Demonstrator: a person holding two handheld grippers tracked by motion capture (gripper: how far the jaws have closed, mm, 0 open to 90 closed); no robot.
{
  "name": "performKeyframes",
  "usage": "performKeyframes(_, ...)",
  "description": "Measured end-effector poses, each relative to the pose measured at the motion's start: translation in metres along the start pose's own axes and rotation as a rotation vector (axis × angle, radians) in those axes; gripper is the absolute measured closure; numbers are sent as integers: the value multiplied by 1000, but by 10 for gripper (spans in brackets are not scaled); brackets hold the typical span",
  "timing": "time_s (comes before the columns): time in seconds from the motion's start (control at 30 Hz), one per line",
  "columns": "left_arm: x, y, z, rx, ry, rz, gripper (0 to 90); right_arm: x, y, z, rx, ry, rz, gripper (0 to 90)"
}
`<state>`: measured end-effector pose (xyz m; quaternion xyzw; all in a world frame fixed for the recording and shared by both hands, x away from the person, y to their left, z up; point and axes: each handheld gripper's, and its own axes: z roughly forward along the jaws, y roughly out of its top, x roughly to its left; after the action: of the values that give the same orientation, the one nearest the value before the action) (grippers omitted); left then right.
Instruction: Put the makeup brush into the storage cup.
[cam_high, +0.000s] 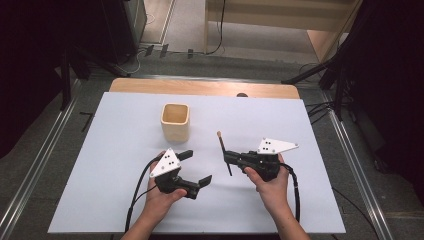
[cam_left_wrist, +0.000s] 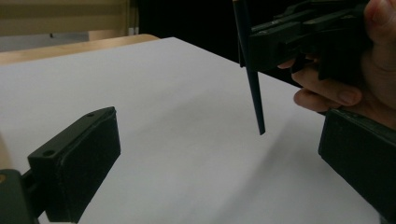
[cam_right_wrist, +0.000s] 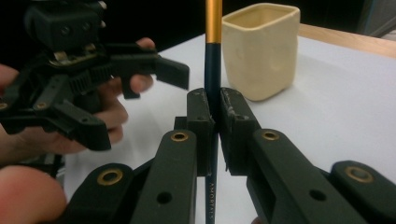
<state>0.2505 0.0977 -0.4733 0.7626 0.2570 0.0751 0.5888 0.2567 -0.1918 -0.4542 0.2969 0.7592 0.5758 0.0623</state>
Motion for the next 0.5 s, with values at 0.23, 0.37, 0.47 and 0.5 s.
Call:
performKeyframes(0.23,-9,0,8,14,-14,-3,116,5,1,4,-36,37,17,845)
performKeyframes(0.37,-12,0,10,3,-51,-25,208,9,1,7,-52,59,14,845)
performKeyframes(0.47,-14,0,13,9,-77,-54,253,11,1,8,-66,69,12,845)
performKeyframes(0.5,-14,0,14,14,-83,-58,275,12,1,9,-69,74,13,845)
